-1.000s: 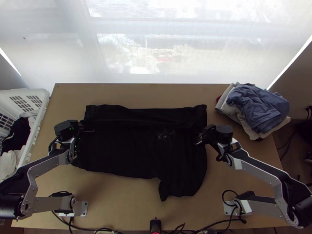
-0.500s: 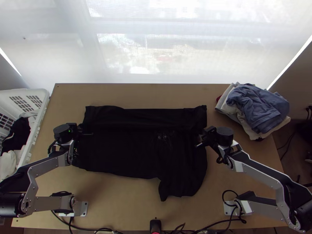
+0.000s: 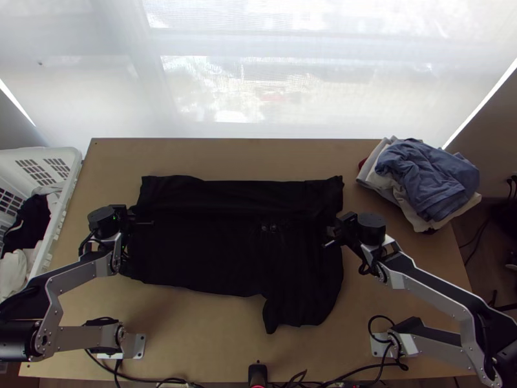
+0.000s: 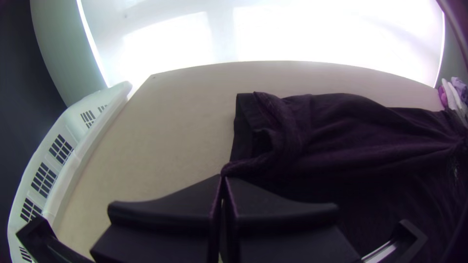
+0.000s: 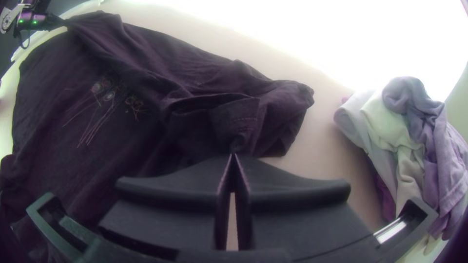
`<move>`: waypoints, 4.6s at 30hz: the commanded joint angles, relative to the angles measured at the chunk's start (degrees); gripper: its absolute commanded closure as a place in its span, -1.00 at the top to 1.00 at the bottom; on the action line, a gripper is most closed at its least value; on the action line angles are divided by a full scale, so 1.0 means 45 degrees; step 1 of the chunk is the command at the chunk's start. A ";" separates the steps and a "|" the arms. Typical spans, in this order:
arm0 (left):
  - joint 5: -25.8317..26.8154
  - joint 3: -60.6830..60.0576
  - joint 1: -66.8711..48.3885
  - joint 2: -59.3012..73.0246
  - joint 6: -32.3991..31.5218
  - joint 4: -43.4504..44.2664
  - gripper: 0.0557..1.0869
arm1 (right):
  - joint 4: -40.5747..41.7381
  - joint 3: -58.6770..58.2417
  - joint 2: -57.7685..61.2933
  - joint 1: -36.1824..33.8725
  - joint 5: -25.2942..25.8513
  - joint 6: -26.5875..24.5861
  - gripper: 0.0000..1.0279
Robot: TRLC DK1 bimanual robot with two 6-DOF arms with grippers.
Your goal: Fold the t-shirt
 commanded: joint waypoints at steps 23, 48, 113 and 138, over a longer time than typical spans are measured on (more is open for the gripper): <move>0.0000 -0.0012 -0.0060 0.0557 0.0214 0.0026 -0.94 | -0.0279 -0.1065 -0.0643 0.0606 0.0036 0.0111 -0.95; 0.0137 0.0359 -0.0080 0.0752 0.0527 -0.0735 0.11 | -0.0982 -0.0674 -0.1072 0.0665 0.0056 0.0091 0.61; 0.0586 0.2078 0.0272 -0.2959 0.0996 -1.6517 -0.90 | -1.3072 0.1865 -0.5897 0.5938 -0.1585 -0.0006 0.91; 0.0449 0.2371 -0.0021 -0.2744 -0.0352 -1.6028 -0.93 | -1.1294 0.1630 -0.0877 0.9786 -0.2737 -0.0964 0.87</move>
